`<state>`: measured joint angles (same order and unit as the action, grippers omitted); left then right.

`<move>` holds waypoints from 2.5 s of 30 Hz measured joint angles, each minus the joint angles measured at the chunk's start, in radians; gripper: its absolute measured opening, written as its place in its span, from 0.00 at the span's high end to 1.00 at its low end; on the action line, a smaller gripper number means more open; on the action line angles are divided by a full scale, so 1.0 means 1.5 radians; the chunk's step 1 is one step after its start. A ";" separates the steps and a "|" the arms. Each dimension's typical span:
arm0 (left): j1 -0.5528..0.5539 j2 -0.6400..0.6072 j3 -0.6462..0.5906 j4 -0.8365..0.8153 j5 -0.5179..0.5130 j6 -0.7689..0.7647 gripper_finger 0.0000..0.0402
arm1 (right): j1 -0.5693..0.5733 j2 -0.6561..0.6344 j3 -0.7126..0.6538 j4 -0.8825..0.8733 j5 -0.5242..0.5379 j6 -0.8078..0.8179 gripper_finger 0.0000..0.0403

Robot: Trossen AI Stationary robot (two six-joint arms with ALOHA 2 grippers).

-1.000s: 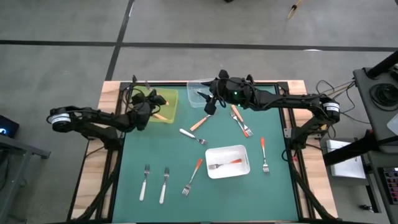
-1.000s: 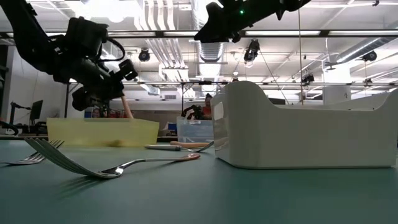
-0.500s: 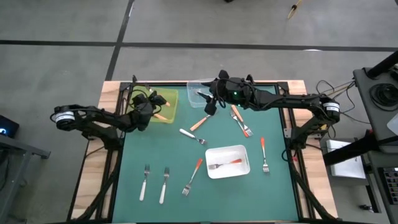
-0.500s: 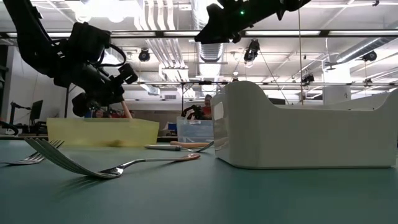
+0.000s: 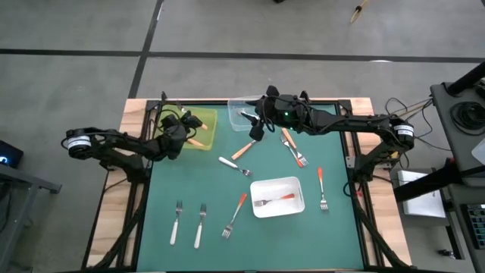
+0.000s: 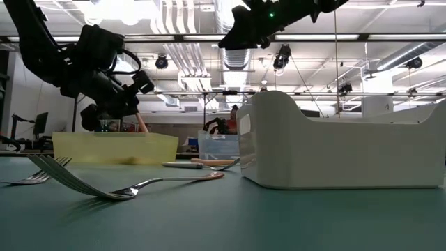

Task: Sort silverware by color (type)
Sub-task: Put the light orange into the yellow bin

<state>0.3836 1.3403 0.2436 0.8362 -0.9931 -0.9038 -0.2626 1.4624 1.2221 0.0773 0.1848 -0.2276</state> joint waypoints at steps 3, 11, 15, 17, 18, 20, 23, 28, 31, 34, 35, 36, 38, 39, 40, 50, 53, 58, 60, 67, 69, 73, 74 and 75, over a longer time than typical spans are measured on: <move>0.001 0.000 0.000 0.000 -0.008 0.000 0.96 | 0.000 -0.002 0.000 -0.004 0.000 0.005 0.52; 0.000 0.000 0.000 0.000 -0.008 0.000 0.82 | 0.000 -0.028 0.000 -0.077 0.000 0.046 0.52; 0.000 0.000 0.000 0.000 -0.008 0.000 0.77 | 0.001 -0.046 0.000 -0.124 0.000 0.053 0.52; 0.000 -0.001 0.000 0.000 -0.008 -0.001 0.75 | 0.001 -0.058 0.000 -0.144 0.000 0.061 0.52; 0.000 -0.001 0.000 0.000 -0.008 -0.001 0.74 | 0.001 -0.063 0.000 -0.154 0.000 0.065 0.52; 0.000 -0.001 0.000 0.000 -0.007 -0.001 0.72 | 0.001 -0.074 0.000 -0.173 -0.001 0.066 0.52; 0.000 -0.001 0.000 0.000 -0.007 -0.001 0.70 | 0.002 -0.092 0.000 -0.201 -0.001 0.076 0.52; 0.000 -0.001 0.001 -0.012 0.000 0.002 0.67 | 0.002 -0.128 0.000 -0.259 -0.001 0.105 0.52; 0.000 -0.001 0.001 -0.023 0.000 0.002 0.64 | 0.002 -0.145 0.000 -0.293 -0.001 0.117 0.52; 0.000 -0.001 0.001 -0.040 0.010 0.002 0.62 | 0.002 -0.155 0.000 -0.316 -0.001 0.126 0.52; 0.000 -0.001 0.001 -0.046 0.010 0.002 0.61 | 0.002 -0.156 0.000 -0.319 -0.001 0.130 0.52; 0.000 -0.001 0.001 -0.049 0.010 0.002 0.60 | 0.002 -0.157 0.000 -0.323 -0.001 0.135 0.52; 0.000 -0.001 0.001 -0.058 0.011 0.002 0.58 | 0.002 -0.158 0.000 -0.330 -0.001 0.136 0.52; 0.000 -0.001 0.000 -0.063 0.011 0.002 0.58 | 0.002 -0.157 -0.001 -0.330 -0.001 0.136 0.52; 0.000 -0.001 0.001 -0.066 0.011 0.002 0.57 | 0.002 -0.157 -0.001 -0.329 -0.001 0.136 0.52; 0.000 -0.005 0.000 -0.066 0.028 -0.020 0.52 | 0.002 -0.157 -0.001 -0.328 -0.001 0.135 0.52; 0.000 -0.006 0.000 -0.070 0.028 -0.016 0.51 | 0.002 -0.157 -0.004 -0.328 -0.001 0.135 0.52; 0.000 -0.007 0.000 -0.132 0.028 -0.003 0.49 | 0.002 -0.157 -0.006 -0.328 -0.001 0.135 0.52; 0.000 -0.007 0.000 -0.161 0.039 -0.011 0.49 | 0.002 -0.157 -0.008 -0.328 -0.001 0.135 0.52; 0.000 -0.008 0.000 -0.260 0.116 -0.032 0.49 | 0.002 -0.156 -0.014 -0.327 -0.001 0.135 0.52; 0.000 -0.008 0.000 -0.283 0.133 -0.049 0.49 | 0.002 -0.156 -0.016 -0.327 -0.001 0.135 0.52; 0.000 -0.008 0.001 -0.286 0.161 -0.076 0.49 | 0.002 -0.156 -0.020 -0.326 -0.001 0.135 0.52; 0.000 -0.009 0.003 -0.284 0.169 -0.081 0.49 | 0.002 -0.156 -0.021 -0.325 -0.001 0.135 0.52; 0.000 -0.009 0.005 -0.280 0.174 -0.084 0.49 | 0.002 -0.156 -0.022 -0.325 -0.001 0.135 0.52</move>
<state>0.3835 1.3266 0.2515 0.4156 -0.7328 -1.0301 -0.2600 1.2278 1.1887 -0.4110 0.1829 -0.0257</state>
